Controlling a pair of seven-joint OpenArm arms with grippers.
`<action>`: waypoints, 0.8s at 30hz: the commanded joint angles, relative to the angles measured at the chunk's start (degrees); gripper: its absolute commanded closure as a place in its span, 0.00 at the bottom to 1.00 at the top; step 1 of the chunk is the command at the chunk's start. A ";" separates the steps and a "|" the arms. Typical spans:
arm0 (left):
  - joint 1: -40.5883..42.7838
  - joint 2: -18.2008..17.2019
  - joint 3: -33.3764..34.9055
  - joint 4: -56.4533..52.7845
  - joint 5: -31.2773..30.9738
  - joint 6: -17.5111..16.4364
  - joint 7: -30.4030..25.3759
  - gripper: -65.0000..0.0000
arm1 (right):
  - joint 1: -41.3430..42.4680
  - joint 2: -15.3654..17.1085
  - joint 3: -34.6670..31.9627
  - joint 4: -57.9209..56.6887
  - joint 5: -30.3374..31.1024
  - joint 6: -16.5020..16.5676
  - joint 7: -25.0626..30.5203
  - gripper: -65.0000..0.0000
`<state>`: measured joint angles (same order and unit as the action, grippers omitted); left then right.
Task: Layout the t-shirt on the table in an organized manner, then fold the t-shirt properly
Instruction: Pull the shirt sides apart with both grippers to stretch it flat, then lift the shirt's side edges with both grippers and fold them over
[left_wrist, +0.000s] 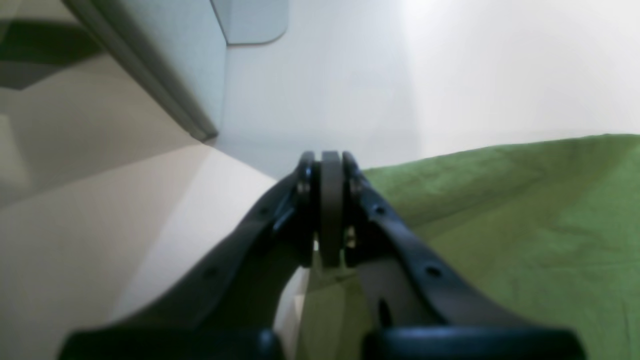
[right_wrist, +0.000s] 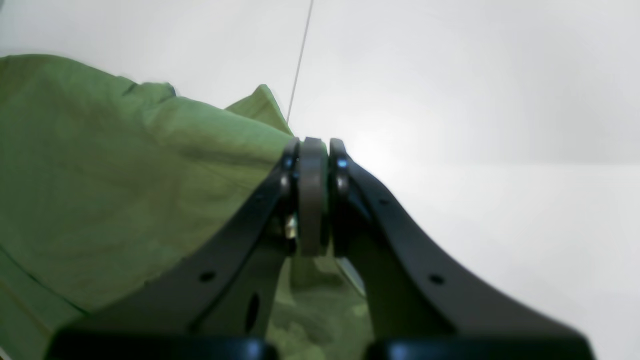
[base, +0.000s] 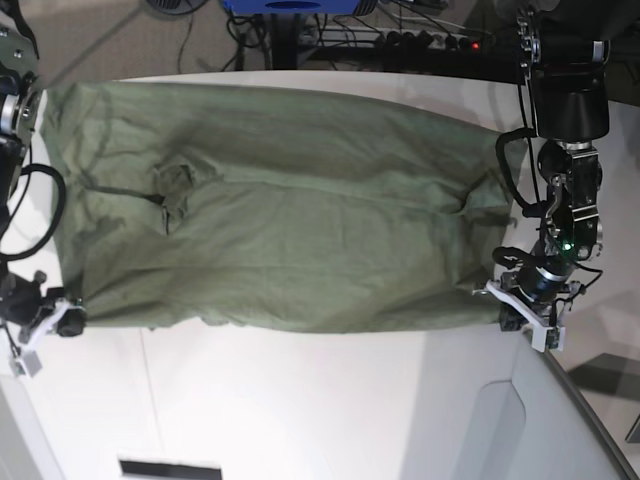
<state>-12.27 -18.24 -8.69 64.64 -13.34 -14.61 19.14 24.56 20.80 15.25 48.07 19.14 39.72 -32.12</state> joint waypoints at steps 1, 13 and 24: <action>-1.22 -0.79 -0.32 1.69 -0.24 0.15 -1.07 1.00 | 1.51 1.23 0.18 0.76 0.86 0.28 0.51 0.98; 3.96 -1.50 -0.85 7.05 -0.24 0.06 3.68 1.00 | -1.74 1.40 0.54 -1.88 0.86 0.28 -7.57 0.98; 6.78 -3.08 -6.83 6.87 -0.24 -0.20 6.05 1.00 | -4.73 1.75 0.71 4.72 0.95 0.28 -15.75 0.98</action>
<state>-4.67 -20.05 -15.05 70.50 -13.37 -15.07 26.50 18.50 21.30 15.53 51.70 19.44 39.75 -48.42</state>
